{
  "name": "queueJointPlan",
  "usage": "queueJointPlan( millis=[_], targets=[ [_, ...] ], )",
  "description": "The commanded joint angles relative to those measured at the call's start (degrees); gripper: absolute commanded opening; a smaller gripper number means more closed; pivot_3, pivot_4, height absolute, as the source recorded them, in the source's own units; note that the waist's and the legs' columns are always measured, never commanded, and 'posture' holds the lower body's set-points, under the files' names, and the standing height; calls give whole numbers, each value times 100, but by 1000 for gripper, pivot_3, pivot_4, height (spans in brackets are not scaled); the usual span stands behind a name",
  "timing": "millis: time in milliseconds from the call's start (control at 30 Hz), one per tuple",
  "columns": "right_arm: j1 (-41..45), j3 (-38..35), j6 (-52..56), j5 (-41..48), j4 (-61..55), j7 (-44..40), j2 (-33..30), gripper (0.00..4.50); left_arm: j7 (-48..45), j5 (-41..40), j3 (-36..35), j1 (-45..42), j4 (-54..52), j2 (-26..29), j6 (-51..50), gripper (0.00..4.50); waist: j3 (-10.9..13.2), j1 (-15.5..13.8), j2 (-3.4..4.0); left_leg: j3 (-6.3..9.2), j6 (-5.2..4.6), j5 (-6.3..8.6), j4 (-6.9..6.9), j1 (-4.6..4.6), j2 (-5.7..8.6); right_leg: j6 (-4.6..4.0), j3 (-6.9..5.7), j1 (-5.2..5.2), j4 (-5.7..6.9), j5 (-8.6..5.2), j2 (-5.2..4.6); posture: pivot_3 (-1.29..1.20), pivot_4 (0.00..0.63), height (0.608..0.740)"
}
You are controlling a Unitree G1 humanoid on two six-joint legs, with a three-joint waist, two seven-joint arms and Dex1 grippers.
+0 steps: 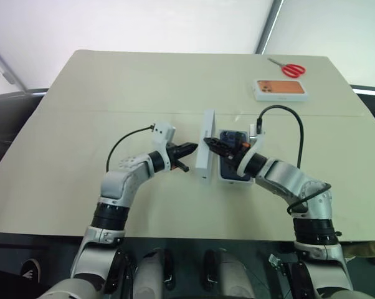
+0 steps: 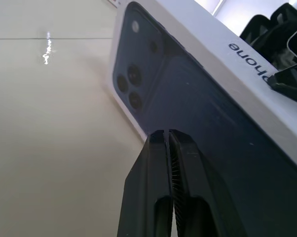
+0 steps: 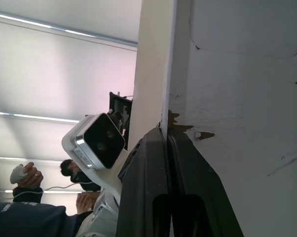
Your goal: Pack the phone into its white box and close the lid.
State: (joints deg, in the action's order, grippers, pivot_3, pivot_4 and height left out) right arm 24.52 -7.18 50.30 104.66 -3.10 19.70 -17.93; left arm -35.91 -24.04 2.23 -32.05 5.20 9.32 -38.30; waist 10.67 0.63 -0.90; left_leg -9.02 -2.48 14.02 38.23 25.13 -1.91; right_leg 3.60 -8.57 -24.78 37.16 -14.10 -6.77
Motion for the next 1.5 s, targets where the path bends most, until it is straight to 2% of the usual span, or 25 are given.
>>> queueJointPlan(
  millis=[33,267,367,500,567,733,833,933,1133,1233,1267,1333,1433,1500],
  targets=[
    [146,-108,-51,-242,51,-299,9,0,101,61,40,-243,87,-181,232,26,0,-3,0,0,0,0,0,0,0,0,0,0,0,0,0,0,150,738],
    [147,-226,46,-647,183,-611,-103,0,50,186,336,-256,195,-419,340,26,-1,-10,1,0,0,0,0,0,0,0,0,0,0,0,0,0,150,738],
    [141,-225,151,-943,187,-851,-229,919,51,264,360,-318,331,-512,459,0,-2,-19,1,0,-1,0,2,0,2,0,-1,2,0,0,-1,0,150,738],
    [275,-371,187,-1196,311,-903,-393,2971,58,257,347,-407,436,-595,518,0,-1,-5,1,0,-3,1,2,0,2,0,-1,1,0,0,-1,0,150,738],
    [375,-543,236,-1378,371,-1014,-678,3947,35,291,389,-461,509,-635,568,0,-1,-12,1,0,-3,1,2,0,2,0,-1,1,0,0,-1,0,150,738],
    [490,-897,335,-1962,396,-1512,-1527,3947,-37,349,486,-545,723,-746,719,0,-1,-21,1,0,-5,3,3,1,4,0,-1,1,-2,0,-2,0,150,738],
    [414,-851,249,-2873,322,-2152,-2225,3947,-85,407,507,-644,993,-843,842,0,-2,-18,1,0,-8,4,3,1,3,0,-1,1,-4,0,-1,0,150,738],
    [492,-1146,153,-3072,635,-2303,-2273,3947,-156,471,548,-755,1248,-939,1045,0,-2,-14,0,0,-37,22,3,1,2,0,-1,1,-4,0,-1,0,150,738],
    [430,-532,-182,-4483,154,-2887,-2186,3947,-252,579,557,-1043,1616,-1057,1275,0,-3,0,2,-1,-35,20,3,0,1,0,-1,0,-4,0,-1,0,150,738],
    [385,-342,-375,-5007,90,-3159,-2094,3074,-270,589,514,-1042,1521,-953,1248,0,-3,-5,4,-1,-27,15,3,0,1,1,-1,0,-4,0,-1,0,150,738],
    [344,-68,-623,-5499,63,-3353,-2235,2686,-271,574,480,-1007,1448,-888,1190,0,-3,-4,4,-1,-21,12,3,0,1,0,-1,0,-3,0,-1,0,150,738],
    [292,266,-983,-6208,68,-3625,-2394,1567,-275,570,449,-940,1348,-772,1120,0,-3,-10,4,-2,-5,3,4,0,2,1,-1,0,-3,0,-1,0,150,738],
    [461,386,-1246,-6734,169,-3863,-2376,93,-271,654,436,-760,1220,-425,1028,0,-3,-4,4,-2,-5,3,3,0,3,1,-1,0,-4,0,-2,0,150,738],
    [538,413,-1305,-7020,239,-3945,-2355,39,-238,860,572,-691,1227,-246,1152,0,-3,-2,4,-1,-3,2,3,0,2,1,-1,0,-2,0,-1,0,150,738]
  ],
)
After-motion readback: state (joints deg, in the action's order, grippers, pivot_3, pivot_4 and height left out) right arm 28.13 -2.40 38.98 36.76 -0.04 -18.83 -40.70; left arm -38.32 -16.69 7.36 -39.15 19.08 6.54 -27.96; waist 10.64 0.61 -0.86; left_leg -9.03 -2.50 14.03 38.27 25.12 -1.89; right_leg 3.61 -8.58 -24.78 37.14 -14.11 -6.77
